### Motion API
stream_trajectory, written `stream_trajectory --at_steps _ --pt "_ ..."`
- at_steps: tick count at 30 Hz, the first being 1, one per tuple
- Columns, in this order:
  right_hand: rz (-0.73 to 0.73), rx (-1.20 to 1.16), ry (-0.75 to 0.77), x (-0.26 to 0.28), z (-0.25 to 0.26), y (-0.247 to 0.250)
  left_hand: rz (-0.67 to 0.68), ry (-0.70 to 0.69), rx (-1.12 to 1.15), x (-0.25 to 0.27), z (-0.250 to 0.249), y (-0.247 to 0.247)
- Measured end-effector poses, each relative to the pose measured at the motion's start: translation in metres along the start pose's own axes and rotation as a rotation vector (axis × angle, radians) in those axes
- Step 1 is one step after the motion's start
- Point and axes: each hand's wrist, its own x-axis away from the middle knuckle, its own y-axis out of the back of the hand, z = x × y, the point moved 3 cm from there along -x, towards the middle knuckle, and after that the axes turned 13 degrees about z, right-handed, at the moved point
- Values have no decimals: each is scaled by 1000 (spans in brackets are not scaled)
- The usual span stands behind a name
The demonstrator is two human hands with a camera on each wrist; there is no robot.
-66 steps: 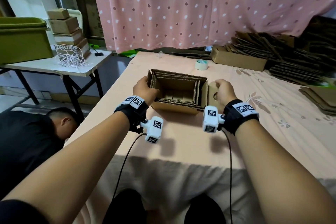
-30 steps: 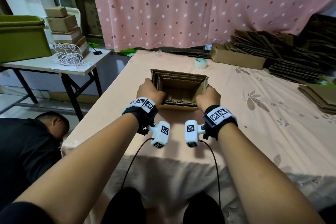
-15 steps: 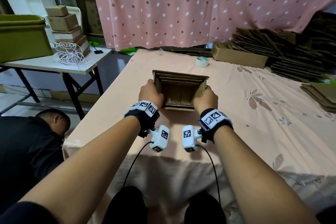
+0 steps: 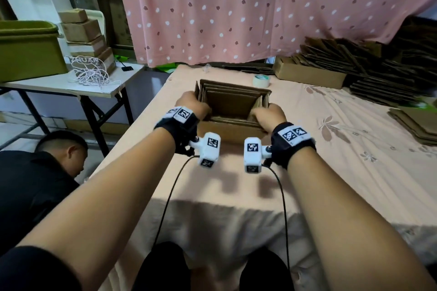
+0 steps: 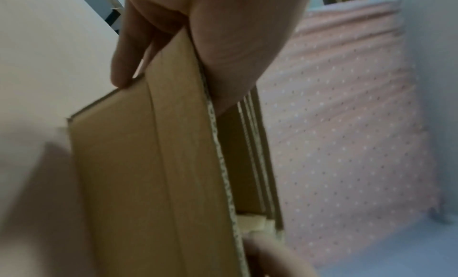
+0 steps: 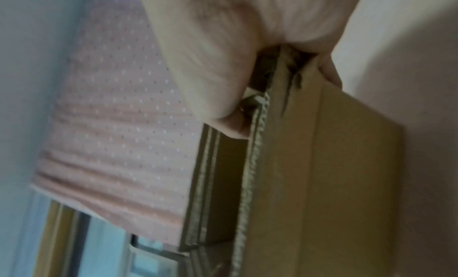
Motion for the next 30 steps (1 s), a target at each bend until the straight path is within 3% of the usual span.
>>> stream_trajectory --at_steps 5,10,14,18,22,30 --pt "156 -201 28 2 32 16 39 4 247 10 -26 20" --pt "301 -398 -6 -5 13 9 128 88 493 13 5 0" --pt "224 -578 -32 -2 -14 11 125 56 881 10 20 -18" --pt "154 -759 -26 4 -31 7 149 24 1069 6 24 -25" --pt "185 -721 -41 14 -45 -20 178 0 992 10 32 -35" --pt "101 -718 28 -42 -50 -3 106 -27 904 8 13 -17"
